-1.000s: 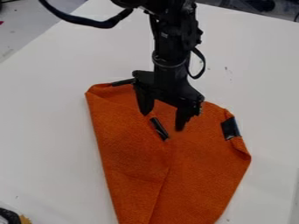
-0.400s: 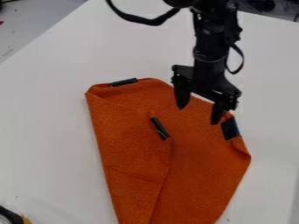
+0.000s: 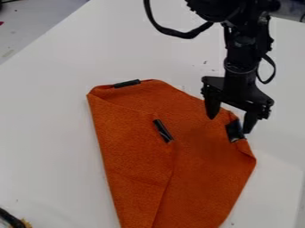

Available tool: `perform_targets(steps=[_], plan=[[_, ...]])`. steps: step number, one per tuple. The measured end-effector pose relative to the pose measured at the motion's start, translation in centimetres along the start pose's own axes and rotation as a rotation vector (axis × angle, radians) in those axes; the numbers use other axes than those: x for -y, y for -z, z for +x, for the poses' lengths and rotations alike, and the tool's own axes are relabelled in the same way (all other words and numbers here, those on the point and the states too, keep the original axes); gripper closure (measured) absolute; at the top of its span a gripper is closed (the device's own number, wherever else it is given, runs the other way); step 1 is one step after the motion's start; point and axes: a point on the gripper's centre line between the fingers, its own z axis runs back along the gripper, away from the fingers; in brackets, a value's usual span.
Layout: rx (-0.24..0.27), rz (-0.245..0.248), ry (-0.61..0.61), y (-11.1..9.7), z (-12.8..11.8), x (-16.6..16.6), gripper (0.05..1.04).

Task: Fold the cloth from top right to left

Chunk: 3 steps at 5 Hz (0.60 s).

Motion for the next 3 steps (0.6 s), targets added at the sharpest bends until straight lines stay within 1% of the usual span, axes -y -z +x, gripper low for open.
perform_targets(steps=[1,2,3], plan=[[-0.004,0.008,-0.011,0.3,0.6,0.6,0.083],[-0.021,-0.003,0.024,0.5,1.8,1.1,0.100],[-0.033,-0.019,0.042,1.5,2.4,1.3,0.196]])
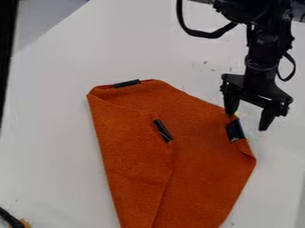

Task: Fold the cloth from top right to left

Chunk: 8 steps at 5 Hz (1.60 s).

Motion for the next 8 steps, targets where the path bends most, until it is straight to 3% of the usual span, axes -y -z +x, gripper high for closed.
perform_targets(steps=[2,3,4,5,6,8], plan=[[0.010,-0.016,-0.036,0.8,-0.3,-0.6,0.779],[0.012,-0.017,-0.048,0.9,-0.6,-0.7,0.953],[-0.003,0.004,-0.050,0.7,-0.7,-1.0,1.025],[-0.048,0.065,-0.044,-0.4,-1.2,-1.1,1.029],[0.041,0.122,-0.098,-5.1,-1.1,-1.2,1.029],[0.144,0.152,-0.272,-5.6,-7.5,-4.2,1.030]])
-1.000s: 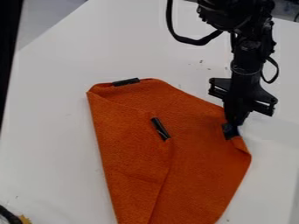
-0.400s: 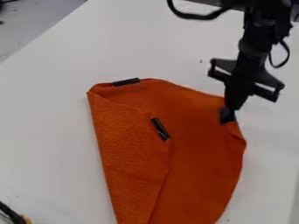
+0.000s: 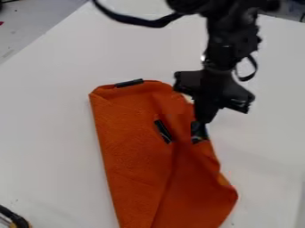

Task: Fold the cloth from top right to left

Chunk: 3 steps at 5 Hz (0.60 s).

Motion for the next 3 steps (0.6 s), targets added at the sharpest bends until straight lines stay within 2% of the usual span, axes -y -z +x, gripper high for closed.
perform_targets(steps=[1,2,3], plan=[[0.010,-0.022,-0.076,1.1,-2.4,-2.2,1.030],[0.039,-0.040,-0.103,2.1,-3.0,-3.4,1.030],[0.040,-0.029,-0.102,2.2,-2.9,-4.2,1.030]])
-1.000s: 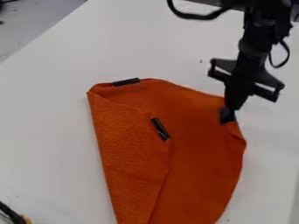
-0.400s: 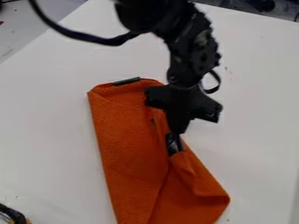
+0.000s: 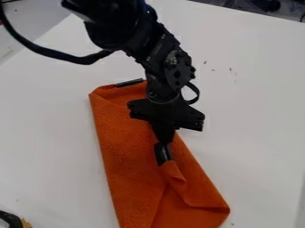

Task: Fold the cloth from top right to left

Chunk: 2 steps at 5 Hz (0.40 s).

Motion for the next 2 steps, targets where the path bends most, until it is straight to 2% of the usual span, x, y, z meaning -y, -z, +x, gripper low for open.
perform_targets(steps=[1,2], plan=[[-0.037,0.050,0.020,-0.1,-0.3,-1.3,1.006],[-0.039,0.091,0.029,-1.6,-0.3,-2.1,0.855]])
